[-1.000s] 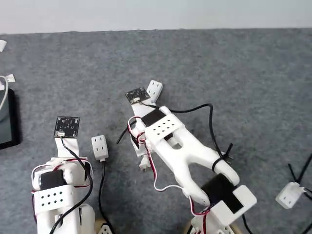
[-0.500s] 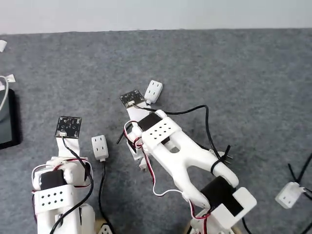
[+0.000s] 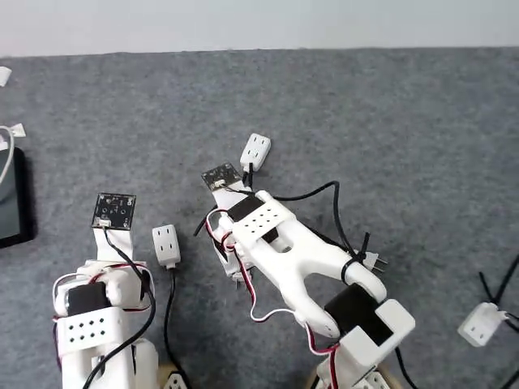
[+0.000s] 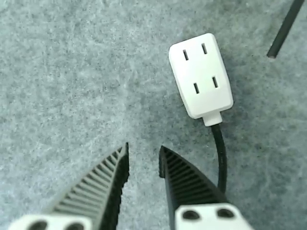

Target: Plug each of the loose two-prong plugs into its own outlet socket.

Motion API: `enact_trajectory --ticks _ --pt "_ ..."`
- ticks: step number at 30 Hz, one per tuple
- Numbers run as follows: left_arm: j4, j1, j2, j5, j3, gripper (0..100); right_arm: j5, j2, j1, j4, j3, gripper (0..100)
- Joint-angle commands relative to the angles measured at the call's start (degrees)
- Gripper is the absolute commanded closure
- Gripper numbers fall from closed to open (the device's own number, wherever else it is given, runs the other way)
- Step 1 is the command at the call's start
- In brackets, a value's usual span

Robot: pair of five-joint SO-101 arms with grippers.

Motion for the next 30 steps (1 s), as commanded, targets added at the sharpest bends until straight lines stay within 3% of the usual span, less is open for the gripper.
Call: enact_trajectory --ticks 1,30 --pt "-1.49 -0.09 -0.79 -0.53 -1.98 97 -0.18 -0.13 -0.31 -1.1 -1.76 99.1" --pt "-1.49 -0.09 -0.79 -0.62 -1.98 97 -4.75 0.31 2.07 -3.47 -4.84 98.8"
